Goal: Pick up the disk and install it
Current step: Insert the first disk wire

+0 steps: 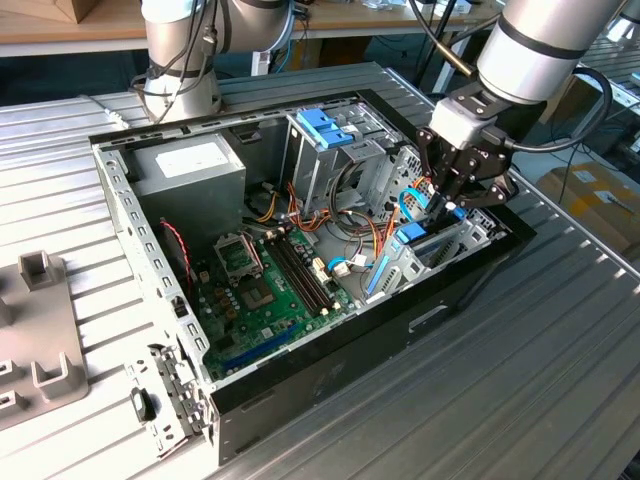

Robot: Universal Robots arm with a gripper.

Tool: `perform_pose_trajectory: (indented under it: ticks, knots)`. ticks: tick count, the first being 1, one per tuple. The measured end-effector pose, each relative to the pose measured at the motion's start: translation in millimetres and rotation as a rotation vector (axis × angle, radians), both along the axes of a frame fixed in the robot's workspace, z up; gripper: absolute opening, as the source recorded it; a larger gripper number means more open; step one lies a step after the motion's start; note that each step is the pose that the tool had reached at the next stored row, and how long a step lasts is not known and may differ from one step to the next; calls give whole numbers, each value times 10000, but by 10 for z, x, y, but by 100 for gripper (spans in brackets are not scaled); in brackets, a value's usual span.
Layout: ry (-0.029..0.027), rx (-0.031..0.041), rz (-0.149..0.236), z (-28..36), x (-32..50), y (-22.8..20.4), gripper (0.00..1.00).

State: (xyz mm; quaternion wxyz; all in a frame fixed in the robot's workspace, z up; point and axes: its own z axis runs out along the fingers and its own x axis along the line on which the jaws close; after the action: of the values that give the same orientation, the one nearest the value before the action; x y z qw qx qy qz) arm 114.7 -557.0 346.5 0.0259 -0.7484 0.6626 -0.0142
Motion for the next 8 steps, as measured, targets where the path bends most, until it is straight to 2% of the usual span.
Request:
perform_pose_trajectory:
  ticks: [8]
  knots:
    - [0, -1, 0, -20, -2, -2, 16]
